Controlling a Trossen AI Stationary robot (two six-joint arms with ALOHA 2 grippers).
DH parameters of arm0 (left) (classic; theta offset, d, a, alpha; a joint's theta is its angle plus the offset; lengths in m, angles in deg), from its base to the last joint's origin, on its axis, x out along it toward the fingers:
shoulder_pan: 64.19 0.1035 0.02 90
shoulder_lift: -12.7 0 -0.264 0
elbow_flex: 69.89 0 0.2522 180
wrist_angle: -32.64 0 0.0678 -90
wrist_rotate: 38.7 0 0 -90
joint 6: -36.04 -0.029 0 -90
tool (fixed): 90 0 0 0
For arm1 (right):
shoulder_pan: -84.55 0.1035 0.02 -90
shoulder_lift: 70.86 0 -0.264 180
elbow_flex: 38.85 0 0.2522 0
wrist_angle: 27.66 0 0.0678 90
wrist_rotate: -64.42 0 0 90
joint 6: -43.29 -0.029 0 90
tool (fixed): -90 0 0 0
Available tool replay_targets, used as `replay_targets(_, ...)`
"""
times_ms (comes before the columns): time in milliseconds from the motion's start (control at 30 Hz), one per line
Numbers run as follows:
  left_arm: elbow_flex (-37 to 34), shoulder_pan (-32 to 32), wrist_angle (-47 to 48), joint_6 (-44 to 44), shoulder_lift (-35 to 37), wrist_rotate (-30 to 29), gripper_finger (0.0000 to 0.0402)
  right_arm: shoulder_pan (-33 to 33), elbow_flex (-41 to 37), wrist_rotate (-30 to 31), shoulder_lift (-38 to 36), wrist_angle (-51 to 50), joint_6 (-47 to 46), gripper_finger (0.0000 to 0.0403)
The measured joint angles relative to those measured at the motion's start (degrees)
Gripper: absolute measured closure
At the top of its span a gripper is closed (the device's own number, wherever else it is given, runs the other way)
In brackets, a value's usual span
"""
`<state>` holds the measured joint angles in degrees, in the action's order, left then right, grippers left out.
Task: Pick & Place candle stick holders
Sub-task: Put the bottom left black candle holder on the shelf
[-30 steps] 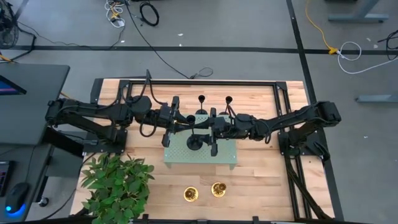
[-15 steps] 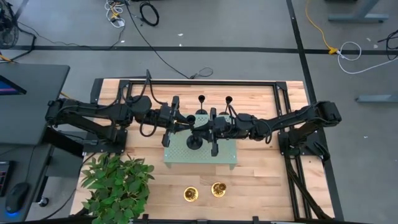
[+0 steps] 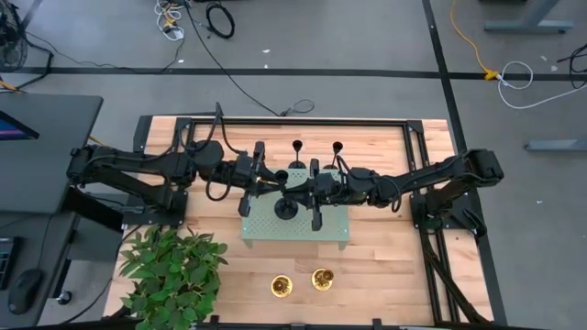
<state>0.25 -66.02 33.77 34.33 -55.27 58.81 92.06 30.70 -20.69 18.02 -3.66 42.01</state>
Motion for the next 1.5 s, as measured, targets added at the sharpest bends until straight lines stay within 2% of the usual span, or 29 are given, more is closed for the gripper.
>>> replay_targets(267, 0.1, -0.3, -0.3, 0.9, 0.0, 0.3, 0.0313, 0.1, 0.0, 0.1, -0.2, 0.5, 0.2, 0.0402)
replay_targets(600, 0.1, -0.3, 0.0, -0.4, 3.2, 0.5, 0.0228, 1.0, 0.0, 1.3, -5.0, -5.8, 1.5, 0.0403)
replay_targets(767, 0.1, -0.4, 0.7, 0.9, 4.3, 0.4, 0.0209, 3.9, 0.0, 5.4, -8.0, -12.2, 3.3, 0.0403)
replay_targets(967, 0.1, -1.8, 1.5, 1.2, 4.3, 0.4, 0.0207, 9.4, 0.0, 11.0, -11.6, -19.9, 4.2, 0.0403)
replay_targets(1067, 0.1, -2.5, 2.0, 1.1, 4.3, 0.4, 0.0207, 12.7, -0.2, 16.6, -12.5, -22.4, 4.5, 0.0403)
replay_targets(1233, 0.0, -3.6, 2.3, 1.1, 4.3, 0.3, 0.0207, 17.3, -5.5, 22.4, -15.4, -20.0, 3.6, 0.0403)
replay_targets(1400, 0.0, -4.0, 2.3, 1.1, 4.3, 0.3, 0.0207, 20.9, -13.8, 28.0, -20.9, -11.2, 3.5, 0.0403)
replay_targets(1500, 0.0, -3.9, 2.3, 1.1, 4.3, 0.3, 0.0207, 22.1, -18.8, 29.4, -23.6, -5.3, 2.9, 0.0403)
